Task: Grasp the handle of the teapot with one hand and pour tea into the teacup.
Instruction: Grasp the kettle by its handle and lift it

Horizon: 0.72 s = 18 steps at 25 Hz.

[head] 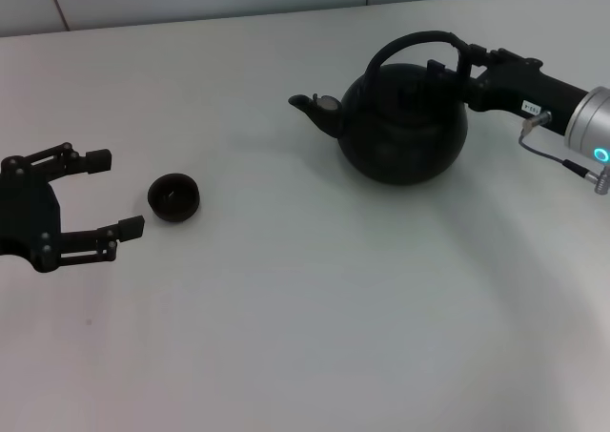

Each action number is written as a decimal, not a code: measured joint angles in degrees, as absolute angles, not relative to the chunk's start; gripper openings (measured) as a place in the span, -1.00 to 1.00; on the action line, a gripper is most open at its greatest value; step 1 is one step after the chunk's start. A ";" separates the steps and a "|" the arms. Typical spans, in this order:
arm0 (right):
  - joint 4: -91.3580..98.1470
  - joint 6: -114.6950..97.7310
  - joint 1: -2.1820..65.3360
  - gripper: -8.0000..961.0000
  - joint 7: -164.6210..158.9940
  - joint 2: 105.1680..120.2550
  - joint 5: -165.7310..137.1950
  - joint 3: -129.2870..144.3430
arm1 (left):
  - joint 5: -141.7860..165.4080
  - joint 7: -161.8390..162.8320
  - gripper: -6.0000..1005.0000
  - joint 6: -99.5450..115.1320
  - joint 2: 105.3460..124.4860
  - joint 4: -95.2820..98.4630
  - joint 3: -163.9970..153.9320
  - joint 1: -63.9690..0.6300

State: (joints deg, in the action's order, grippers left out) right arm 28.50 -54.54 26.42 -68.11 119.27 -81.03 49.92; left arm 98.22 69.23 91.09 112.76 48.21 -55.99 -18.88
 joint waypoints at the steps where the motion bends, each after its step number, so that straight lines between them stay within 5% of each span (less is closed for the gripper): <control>1: 28.49 -54.54 26.43 0.23 -68.11 119.27 -81.04 49.92 | 98.22 69.22 0.74 91.09 112.76 48.19 -55.99 -18.90; 13: 27.86 -54.84 26.54 0.21 -64.37 119.43 -81.00 49.97 | 98.18 69.08 0.74 90.62 112.87 48.22 -55.90 -19.33; 18: 27.62 -54.74 26.67 -0.14 -63.83 119.40 -80.86 50.02 | 98.17 69.08 0.74 90.13 112.85 48.03 -55.88 -19.61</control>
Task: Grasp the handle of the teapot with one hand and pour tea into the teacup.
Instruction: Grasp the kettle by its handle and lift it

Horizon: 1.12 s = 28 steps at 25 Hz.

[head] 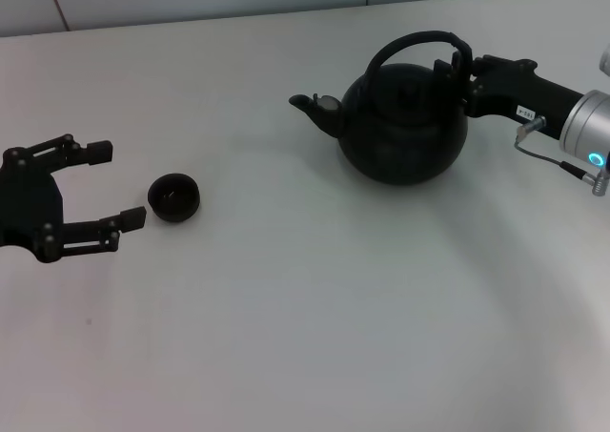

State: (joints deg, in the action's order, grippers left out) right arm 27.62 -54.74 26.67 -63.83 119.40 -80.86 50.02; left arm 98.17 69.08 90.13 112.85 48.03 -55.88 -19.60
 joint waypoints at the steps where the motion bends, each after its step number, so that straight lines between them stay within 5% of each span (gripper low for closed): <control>1: 27.61 -54.72 26.67 -0.21 -63.80 119.39 -80.85 50.02 | 98.17 69.08 0.74 90.06 112.85 48.01 -55.81 -19.63; 14: 27.67 -54.42 26.54 -0.68 -62.22 119.32 -80.76 49.57 | 98.17 69.09 0.74 89.25 113.42 47.80 -55.34 -20.38; 28: 28.00 -54.22 27.30 -0.70 -61.46 119.40 -80.79 49.97 | 98.17 69.28 0.74 88.59 113.74 47.81 -55.31 -20.45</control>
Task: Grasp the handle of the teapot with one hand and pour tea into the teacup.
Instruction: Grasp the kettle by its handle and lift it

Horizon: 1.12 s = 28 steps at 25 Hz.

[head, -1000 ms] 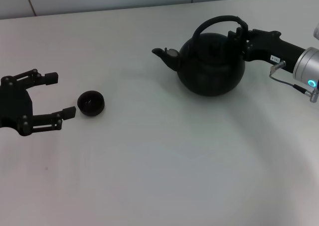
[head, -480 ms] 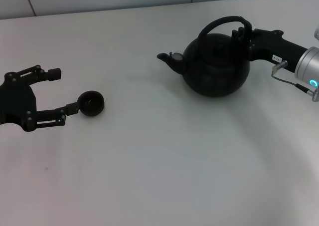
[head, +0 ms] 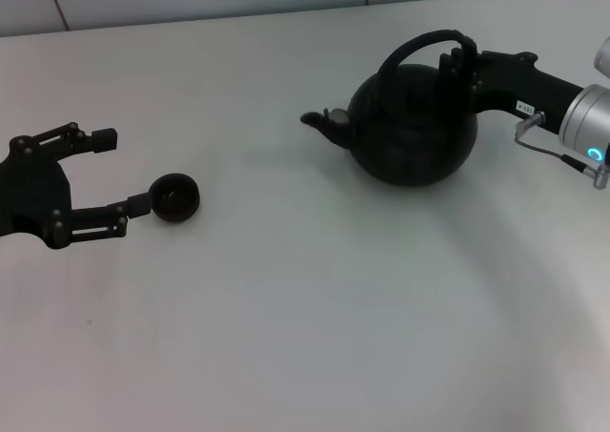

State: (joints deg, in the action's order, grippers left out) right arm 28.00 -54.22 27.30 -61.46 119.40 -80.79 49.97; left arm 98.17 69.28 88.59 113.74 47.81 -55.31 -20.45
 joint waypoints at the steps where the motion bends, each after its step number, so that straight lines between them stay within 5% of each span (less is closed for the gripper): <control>1: 28.00 -54.22 27.30 -0.70 -61.46 119.40 -80.79 49.97 | 98.17 69.24 0.74 88.55 113.79 47.81 -55.27 -20.42; 28: 28.67 -55.98 31.46 -0.71 -61.39 119.53 -80.28 49.94 | 98.18 69.08 0.74 87.26 114.02 47.74 -55.19 -20.07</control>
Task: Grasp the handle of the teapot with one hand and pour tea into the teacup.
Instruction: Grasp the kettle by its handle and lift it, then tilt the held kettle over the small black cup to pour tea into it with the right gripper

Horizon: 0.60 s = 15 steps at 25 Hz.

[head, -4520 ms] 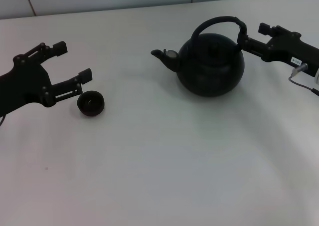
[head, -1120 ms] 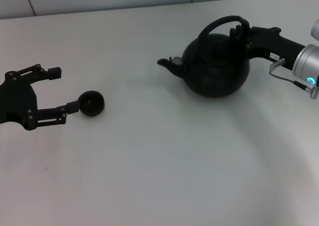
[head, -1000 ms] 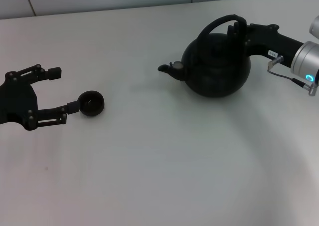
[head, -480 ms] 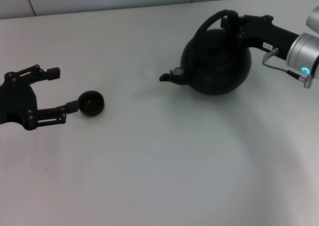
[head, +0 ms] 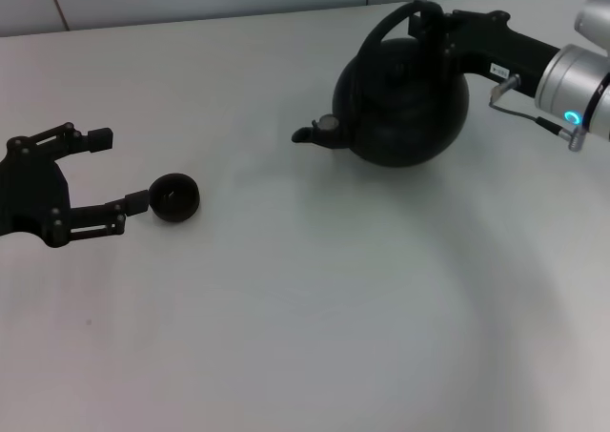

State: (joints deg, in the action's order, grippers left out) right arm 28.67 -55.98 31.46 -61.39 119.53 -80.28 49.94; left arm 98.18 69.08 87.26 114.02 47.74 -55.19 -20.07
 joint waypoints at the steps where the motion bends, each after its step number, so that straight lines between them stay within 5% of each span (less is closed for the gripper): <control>1: 28.61 -55.99 31.70 -0.71 -61.39 119.53 -80.24 49.96 | 98.17 69.08 0.74 87.26 114.01 47.92 -55.19 -20.08; 15: 27.74 -54.29 37.22 -0.71 -61.84 119.44 -80.12 53.80 | 98.18 69.08 0.74 87.27 113.94 48.25 -55.19 -20.03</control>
